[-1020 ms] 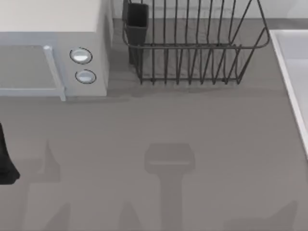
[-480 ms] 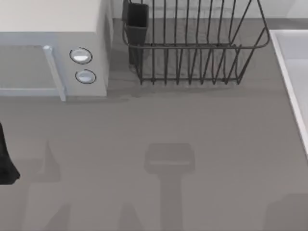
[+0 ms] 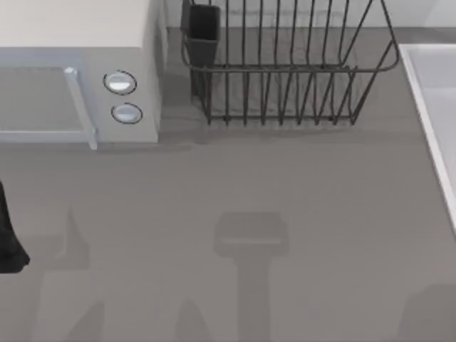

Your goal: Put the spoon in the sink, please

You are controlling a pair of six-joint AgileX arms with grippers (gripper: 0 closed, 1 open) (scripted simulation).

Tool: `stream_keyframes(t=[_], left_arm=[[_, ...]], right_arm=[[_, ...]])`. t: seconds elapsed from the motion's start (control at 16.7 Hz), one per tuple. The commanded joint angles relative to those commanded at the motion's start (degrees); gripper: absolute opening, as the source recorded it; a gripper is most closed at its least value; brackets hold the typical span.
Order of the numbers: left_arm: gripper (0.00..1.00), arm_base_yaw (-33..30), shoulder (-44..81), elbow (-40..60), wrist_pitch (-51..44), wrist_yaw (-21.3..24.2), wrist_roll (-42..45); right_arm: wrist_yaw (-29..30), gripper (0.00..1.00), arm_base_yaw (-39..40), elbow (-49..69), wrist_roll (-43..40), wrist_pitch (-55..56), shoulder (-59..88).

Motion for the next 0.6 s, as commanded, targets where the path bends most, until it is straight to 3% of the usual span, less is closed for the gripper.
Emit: stream_keyframes(t=[0.18,0.6], left_arm=[[1.0,0.0,0.0,0.0,0.0,0.0,0.0],[1.0,0.0,0.0,0.0,0.0,0.0,0.0]], right_arm=[[0.0,1.0,-0.1,-2.4,0.2,3.9,2.0],[0.0,1.0,0.0,-12.9,0.4,24.8,11.6]])
